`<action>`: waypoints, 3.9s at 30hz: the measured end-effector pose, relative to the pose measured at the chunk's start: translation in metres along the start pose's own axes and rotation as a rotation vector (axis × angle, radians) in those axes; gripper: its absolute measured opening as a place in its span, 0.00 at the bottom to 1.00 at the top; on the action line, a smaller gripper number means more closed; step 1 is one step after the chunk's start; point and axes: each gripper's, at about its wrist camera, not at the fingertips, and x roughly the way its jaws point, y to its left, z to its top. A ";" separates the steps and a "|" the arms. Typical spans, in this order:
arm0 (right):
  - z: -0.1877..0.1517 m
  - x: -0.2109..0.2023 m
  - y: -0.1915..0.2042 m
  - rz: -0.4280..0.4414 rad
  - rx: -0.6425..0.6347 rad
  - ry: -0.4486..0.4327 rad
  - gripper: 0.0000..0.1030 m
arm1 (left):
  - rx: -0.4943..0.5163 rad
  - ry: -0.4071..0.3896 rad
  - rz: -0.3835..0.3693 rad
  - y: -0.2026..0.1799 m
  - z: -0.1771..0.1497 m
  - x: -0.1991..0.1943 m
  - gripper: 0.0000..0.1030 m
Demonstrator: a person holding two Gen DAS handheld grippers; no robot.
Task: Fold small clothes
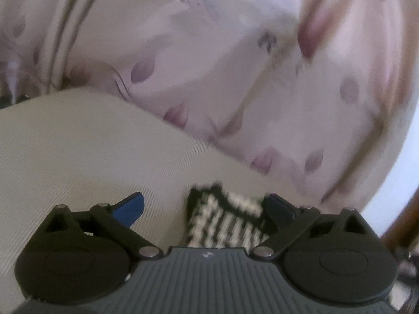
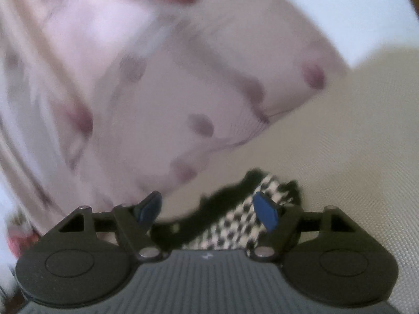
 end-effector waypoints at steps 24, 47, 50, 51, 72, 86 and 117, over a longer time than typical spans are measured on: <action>-0.068 0.053 0.055 -0.389 -0.585 0.148 0.91 | -0.072 0.165 -0.243 0.054 -0.022 -0.022 0.54; -0.068 0.057 0.055 -0.428 -0.593 0.142 1.00 | 0.160 0.270 -0.219 0.036 -0.035 -0.055 0.42; -0.068 0.057 0.055 -0.429 -0.591 0.142 1.00 | 0.217 0.226 -0.152 0.015 -0.027 -0.060 0.75; -0.068 0.057 0.055 -0.429 -0.591 0.142 1.00 | 0.231 0.209 -0.135 0.009 -0.025 -0.062 0.79; -0.069 0.059 0.055 -0.442 -0.596 0.143 1.00 | 0.448 0.155 0.107 -0.053 -0.037 -0.019 0.92; -0.068 0.058 0.054 -0.430 -0.583 0.145 1.00 | 0.325 0.115 0.158 -0.025 -0.045 0.011 1.00; 0.045 0.021 -0.017 -0.122 -0.052 0.115 0.66 | 0.227 0.143 0.162 -0.015 -0.044 0.016 1.00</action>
